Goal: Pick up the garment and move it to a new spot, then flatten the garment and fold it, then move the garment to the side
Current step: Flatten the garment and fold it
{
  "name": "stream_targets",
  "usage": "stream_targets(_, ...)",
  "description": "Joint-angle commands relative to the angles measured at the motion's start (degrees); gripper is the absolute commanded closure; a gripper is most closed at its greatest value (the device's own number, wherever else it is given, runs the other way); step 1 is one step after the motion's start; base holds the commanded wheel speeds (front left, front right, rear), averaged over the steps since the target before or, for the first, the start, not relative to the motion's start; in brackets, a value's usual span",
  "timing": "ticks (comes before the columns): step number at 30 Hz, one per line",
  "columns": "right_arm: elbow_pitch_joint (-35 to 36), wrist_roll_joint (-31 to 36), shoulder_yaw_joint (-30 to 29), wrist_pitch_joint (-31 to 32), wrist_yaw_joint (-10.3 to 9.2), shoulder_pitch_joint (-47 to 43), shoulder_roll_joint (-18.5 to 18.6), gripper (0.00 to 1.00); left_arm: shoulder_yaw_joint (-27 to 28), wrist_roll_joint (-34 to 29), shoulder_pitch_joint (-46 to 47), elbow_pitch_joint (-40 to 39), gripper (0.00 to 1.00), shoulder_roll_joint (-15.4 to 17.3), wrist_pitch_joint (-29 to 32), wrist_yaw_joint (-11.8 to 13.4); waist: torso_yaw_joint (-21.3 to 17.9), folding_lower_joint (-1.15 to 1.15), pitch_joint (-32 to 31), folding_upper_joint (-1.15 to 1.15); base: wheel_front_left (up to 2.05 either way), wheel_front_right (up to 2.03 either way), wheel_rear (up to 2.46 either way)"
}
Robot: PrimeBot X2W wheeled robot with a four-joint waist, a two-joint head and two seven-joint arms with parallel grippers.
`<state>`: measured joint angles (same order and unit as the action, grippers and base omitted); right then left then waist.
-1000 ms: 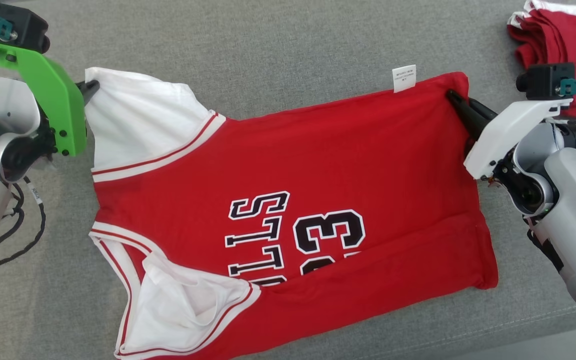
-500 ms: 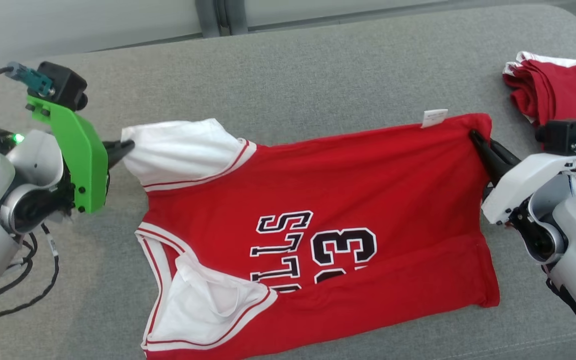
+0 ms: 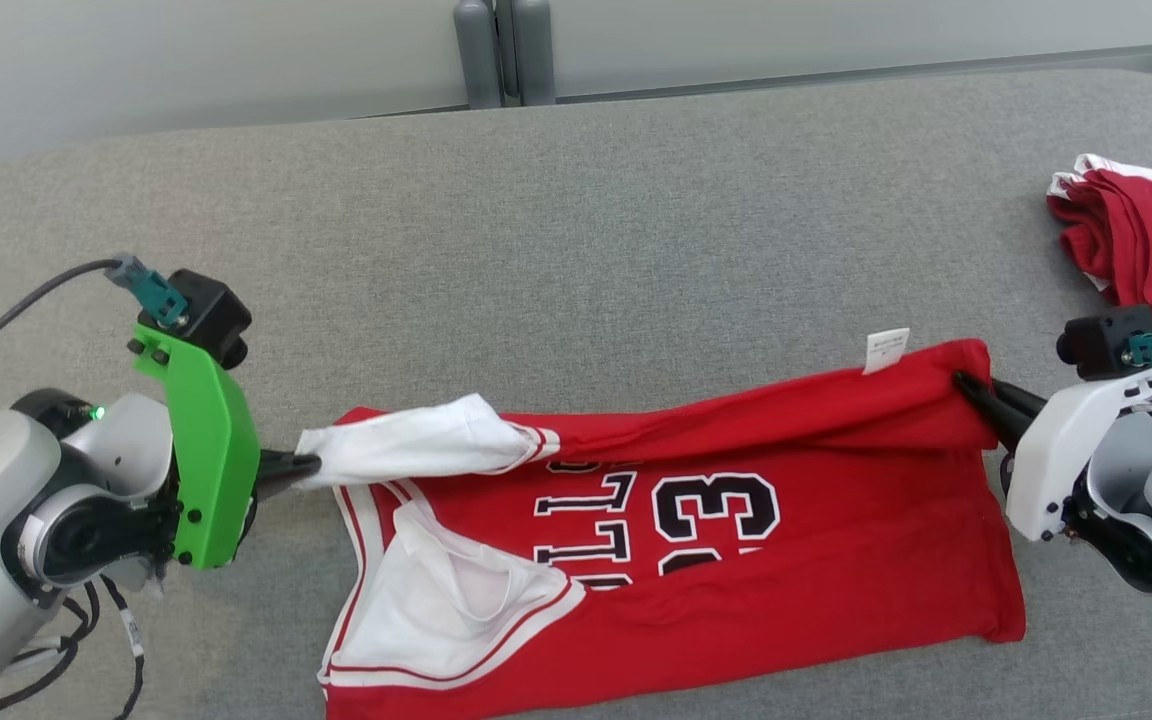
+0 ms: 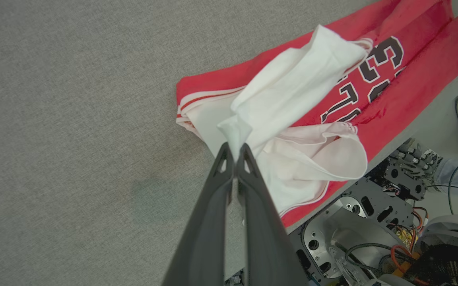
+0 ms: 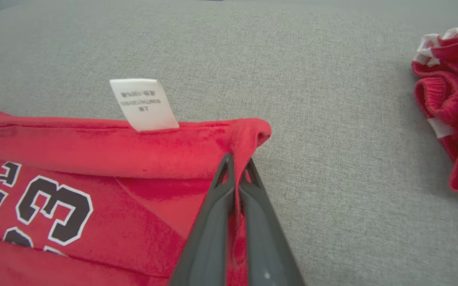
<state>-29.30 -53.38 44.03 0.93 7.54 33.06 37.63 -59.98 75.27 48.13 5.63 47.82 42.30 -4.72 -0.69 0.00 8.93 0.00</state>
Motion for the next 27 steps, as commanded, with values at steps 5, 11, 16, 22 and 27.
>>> stream_targets(5, 4.3, -3.3, 5.4, 7.1, -0.1, 1.4, 5.3, 1.0, -0.6, 4.2, -2.7, -4.5, 1.0, 1.9, 3.9, 2.5, -0.2, 0.0, 0.2, 0.0, 0.0, 0.0, 0.0)
stream_targets(11, 6.2, -5.5, 8.7, 10.0, -0.1, 2.9, 8.7, 1.0, -0.9, 6.2, -3.9, -7.9, 1.0, 3.2, 6.0, 4.1, -0.3, 0.0, 0.6, 0.0, 0.0, 0.0, 0.0)
stream_targets(16, 5.8, -7.4, 11.5, 11.6, -0.1, 3.8, 8.8, 1.0, -0.9, 7.8, -4.6, -9.7, 1.0, 3.6, 6.9, 4.9, -0.3, 0.0, 1.1, 0.0, 0.0, 0.0, 0.0)
stream_targets(22, 3.7, -8.1, 14.1, 12.4, -0.1, 4.9, 7.2, 0.65, -2.4, 8.6, -6.2, -9.4, 0.65, 2.1, 7.6, 5.1, -0.4, 0.0, 1.4, 0.0, 0.0, 0.0, 0.0)
stream_targets(27, 3.0, -7.7, 16.7, 12.8, -0.1, 6.0, 7.1, 0.0, -3.5, 7.8, -7.0, -8.2, 0.0, 1.2, 7.8, 4.3, -0.6, 0.0, 1.0, 0.0, 0.0, 0.0, 0.0)
